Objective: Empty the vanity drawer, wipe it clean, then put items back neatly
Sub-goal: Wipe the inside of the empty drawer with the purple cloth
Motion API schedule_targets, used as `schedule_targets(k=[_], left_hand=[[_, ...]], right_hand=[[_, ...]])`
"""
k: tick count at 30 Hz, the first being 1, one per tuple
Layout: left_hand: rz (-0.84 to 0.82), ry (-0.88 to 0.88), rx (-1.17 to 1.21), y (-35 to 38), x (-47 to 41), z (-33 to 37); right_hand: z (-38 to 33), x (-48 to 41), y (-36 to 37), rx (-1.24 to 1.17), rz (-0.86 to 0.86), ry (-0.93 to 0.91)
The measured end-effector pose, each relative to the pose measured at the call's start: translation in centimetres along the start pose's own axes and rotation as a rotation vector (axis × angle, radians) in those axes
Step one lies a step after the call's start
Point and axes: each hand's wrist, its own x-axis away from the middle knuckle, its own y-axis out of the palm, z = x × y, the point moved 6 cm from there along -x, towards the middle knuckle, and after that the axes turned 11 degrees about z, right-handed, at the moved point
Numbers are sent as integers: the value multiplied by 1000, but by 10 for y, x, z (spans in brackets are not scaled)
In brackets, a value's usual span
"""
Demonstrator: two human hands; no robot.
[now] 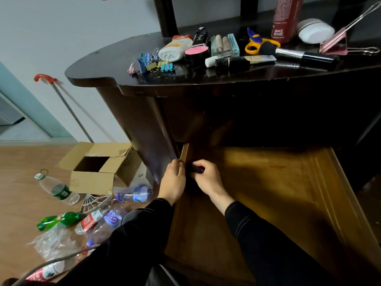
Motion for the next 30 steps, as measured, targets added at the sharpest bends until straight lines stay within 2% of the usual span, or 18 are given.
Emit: schedule_targets(k=[3,9,14,19,25,30], left_hand=[[4,6,7,0,3,-4],[10,-77,53,-2,4,-8],[17,-121,101,-4,4,-10],[29,-108,79,-6,5,-6],[43,-123,88,-7,5,-5],[31,-138,82,-7,5,-7]], right_hand=[[-13,3,-4,-64,31,-97],[4,10,-2,38,-62,8],[-13,12,-3,-130,5,-79],[16,19,5,58,-103,53],[-5,17,2,-75,-35,-53],[17,25,6,74,-132,65]])
